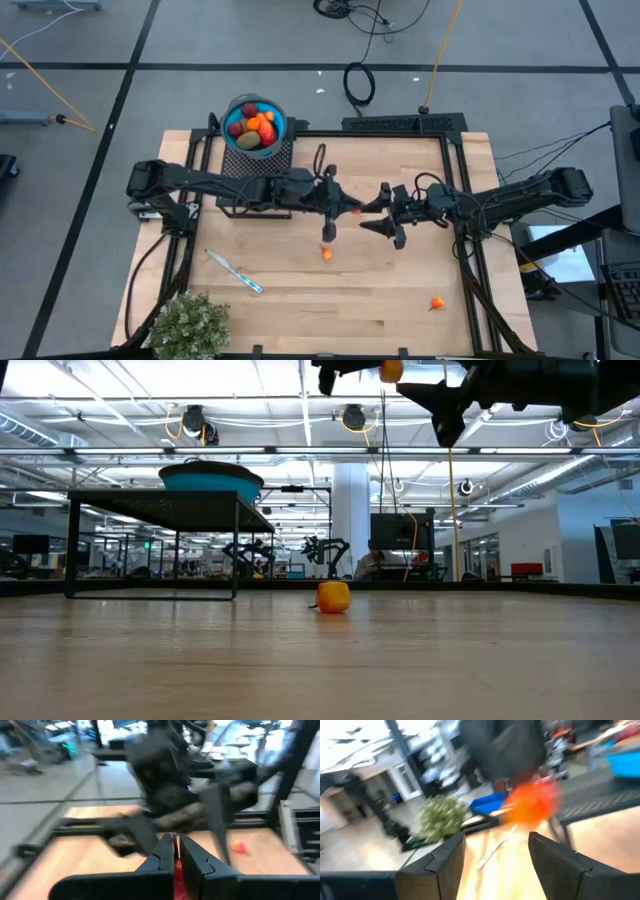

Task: Pick & Place Fruit
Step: Put the pear into the blue strainer bowl on the shelf

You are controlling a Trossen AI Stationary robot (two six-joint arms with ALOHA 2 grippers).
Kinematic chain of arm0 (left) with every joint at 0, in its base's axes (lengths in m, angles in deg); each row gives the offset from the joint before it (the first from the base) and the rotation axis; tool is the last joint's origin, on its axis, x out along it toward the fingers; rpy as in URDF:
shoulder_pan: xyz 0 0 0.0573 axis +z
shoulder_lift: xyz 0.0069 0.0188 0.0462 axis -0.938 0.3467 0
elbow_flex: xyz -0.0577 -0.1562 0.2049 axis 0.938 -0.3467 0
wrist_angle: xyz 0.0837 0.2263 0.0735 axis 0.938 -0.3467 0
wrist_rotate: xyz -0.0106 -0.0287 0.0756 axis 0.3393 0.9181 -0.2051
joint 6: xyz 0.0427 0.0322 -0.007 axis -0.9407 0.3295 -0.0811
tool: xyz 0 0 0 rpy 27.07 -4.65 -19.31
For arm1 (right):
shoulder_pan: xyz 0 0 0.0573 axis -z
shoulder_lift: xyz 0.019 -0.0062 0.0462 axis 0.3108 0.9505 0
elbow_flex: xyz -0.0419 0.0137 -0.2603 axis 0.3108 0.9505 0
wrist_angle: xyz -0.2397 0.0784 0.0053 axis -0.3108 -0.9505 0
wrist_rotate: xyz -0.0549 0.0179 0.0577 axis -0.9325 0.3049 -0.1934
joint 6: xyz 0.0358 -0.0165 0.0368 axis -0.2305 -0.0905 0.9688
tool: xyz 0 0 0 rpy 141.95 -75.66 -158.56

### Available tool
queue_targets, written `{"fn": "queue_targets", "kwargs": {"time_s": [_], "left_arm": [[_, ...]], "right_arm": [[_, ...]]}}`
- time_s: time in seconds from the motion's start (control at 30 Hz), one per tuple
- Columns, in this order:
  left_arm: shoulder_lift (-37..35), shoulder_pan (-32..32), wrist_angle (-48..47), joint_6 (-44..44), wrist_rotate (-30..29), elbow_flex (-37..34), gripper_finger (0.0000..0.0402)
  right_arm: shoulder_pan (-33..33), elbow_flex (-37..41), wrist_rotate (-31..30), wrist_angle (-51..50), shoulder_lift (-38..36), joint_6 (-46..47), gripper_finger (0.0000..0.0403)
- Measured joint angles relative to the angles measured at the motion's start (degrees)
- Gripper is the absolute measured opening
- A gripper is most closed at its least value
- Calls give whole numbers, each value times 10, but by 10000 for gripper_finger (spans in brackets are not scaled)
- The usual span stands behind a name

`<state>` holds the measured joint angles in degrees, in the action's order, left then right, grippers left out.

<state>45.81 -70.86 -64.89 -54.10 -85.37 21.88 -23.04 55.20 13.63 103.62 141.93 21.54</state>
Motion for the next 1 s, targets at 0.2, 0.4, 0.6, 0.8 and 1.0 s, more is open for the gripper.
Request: {"fn": "queue_targets", "kwargs": {"time_s": [0.2, 0.4, 0.6, 0.8, 1.0], "left_arm": [[-36, 10, -61, -29, -73, 0, 0], [-104, 28, -172, -41, -155, 1, 0], [-170, 48, -248, -44, -233, 1, 0], [-219, 72, -317, -43, -304, 1, 0], [-240, 114, -374, -37, -336, 1, 0]], "right_arm": [[0, 0, 9, -32, 0, 10, 223], [-1, 1, 6, -51, 1, 11, 213], [-1, 1, 3, -63, 1, 6, 201], [-1, 1, 2, -71, 1, -24, 166], [-1, 1, 2, -73, 1, -51, 100]]}}
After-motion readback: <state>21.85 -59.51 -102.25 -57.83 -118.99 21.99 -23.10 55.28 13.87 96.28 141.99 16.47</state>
